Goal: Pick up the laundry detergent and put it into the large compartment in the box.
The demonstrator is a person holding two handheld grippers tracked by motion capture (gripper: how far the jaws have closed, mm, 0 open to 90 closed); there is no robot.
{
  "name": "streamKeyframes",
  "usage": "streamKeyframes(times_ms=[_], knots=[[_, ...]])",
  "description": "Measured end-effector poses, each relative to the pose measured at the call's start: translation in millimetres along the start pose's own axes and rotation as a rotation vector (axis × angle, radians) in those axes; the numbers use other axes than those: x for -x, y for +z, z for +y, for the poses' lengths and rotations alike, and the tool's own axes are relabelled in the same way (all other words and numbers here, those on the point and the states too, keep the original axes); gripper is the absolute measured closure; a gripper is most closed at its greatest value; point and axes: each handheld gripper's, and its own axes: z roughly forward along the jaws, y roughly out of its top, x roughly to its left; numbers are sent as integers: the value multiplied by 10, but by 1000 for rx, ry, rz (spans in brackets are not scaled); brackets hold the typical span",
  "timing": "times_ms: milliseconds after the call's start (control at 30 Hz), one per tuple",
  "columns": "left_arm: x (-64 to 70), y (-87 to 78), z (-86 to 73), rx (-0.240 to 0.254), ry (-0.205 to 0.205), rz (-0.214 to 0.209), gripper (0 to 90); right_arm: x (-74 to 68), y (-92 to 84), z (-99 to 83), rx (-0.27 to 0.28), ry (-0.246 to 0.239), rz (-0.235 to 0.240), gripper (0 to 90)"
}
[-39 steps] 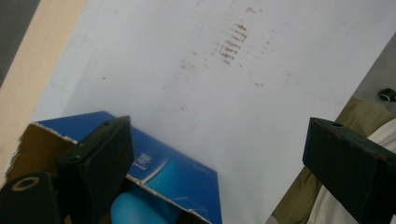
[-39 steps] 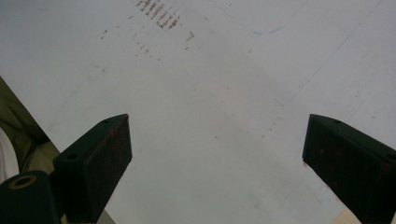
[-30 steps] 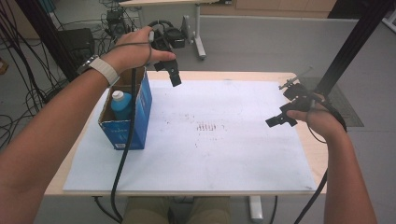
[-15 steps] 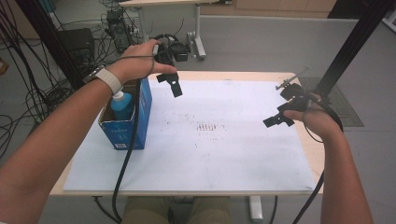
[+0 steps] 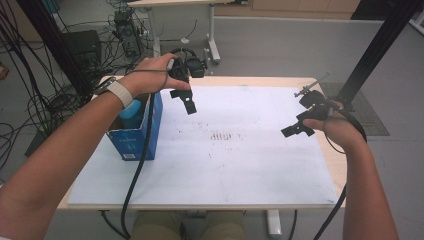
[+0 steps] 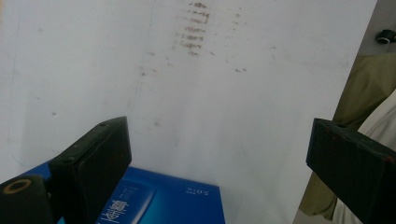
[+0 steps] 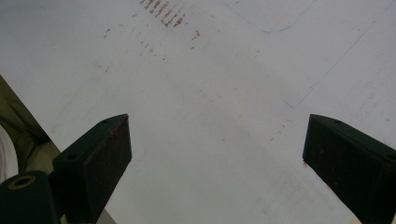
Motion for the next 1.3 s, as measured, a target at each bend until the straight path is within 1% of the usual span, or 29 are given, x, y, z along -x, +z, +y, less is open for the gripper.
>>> streamKeyframes(times_ms=[333,567,800,1033,1300], knots=[[21,75,31,-9,17,-11,71,13,27,-17,0,-2,4,77],[18,102,15,-7,0,-12,72,18,35,-27,-1,-2,5,77],[-2,135,0,-11,-4,-15,72,31,78,-26,-6,-1,12,77],[-26,166,-40,-2,-24,-18,72,47,105,-26,-4,-3,17,77],[-26,165,-24,-5,-21,-16,73,56,108,-54,0,0,18,76]])
